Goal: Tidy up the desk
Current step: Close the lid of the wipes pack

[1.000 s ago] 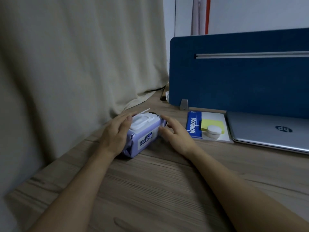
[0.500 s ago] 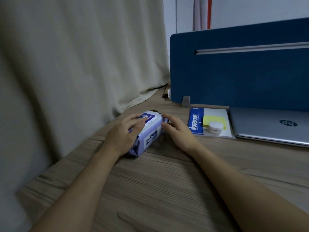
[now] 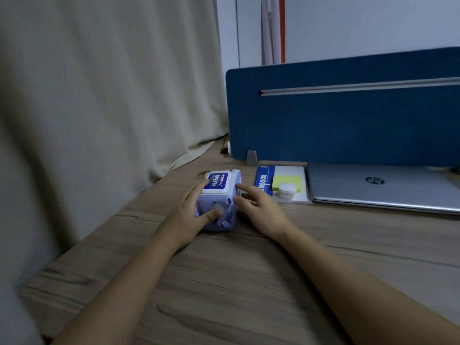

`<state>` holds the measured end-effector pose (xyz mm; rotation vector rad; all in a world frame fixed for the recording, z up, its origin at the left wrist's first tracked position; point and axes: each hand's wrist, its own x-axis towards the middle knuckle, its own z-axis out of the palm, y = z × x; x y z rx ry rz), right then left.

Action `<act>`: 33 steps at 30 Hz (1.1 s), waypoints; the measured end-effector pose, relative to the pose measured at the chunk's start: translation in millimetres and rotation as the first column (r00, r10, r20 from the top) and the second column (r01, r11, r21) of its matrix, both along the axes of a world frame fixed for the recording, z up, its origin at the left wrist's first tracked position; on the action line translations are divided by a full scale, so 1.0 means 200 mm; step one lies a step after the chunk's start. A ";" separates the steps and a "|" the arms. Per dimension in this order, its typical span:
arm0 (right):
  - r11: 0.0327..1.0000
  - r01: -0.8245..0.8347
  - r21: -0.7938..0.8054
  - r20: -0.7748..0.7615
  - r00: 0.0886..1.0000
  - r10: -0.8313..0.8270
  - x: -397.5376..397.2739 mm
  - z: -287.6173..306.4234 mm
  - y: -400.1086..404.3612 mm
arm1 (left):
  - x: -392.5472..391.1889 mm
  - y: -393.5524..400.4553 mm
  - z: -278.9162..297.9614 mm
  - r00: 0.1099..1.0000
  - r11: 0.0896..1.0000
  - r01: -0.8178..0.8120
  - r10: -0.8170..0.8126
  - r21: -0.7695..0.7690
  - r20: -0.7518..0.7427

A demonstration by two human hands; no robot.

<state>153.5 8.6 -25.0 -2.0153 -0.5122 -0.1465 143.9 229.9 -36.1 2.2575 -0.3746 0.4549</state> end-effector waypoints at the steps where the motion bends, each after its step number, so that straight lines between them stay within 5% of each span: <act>1: 0.995 0.022 -0.097 0.074 0.997 -0.015 0.00 0.00 -0.04 | 0.02 -0.01 -0.01 1.000 1.000 0.015 -0.015 -0.025 -0.004; 7: 0.794 0.390 -0.467 0.471 0.869 -0.150 0.08 -0.01 -0.23 | 0.20 -0.15 -0.04 0.999 0.990 0.013 -0.020 -0.141 -0.048; 12: 0.680 0.457 -0.574 0.428 0.875 -0.227 0.19 -0.05 -0.31 | 0.39 -0.21 -0.07 0.998 0.992 -0.052 0.049 -0.113 -0.027; 25: 0.752 0.385 -0.535 0.382 0.904 -0.191 0.35 -0.10 -0.33 | 0.71 -0.34 -0.06 0.987 0.988 -0.153 0.154 0.005 -0.046; 33: 0.741 0.387 -0.549 0.327 0.915 -0.236 0.27 -0.10 -0.38 | 0.53 -0.38 -0.06 0.981 0.965 -0.184 0.169 0.187 0.090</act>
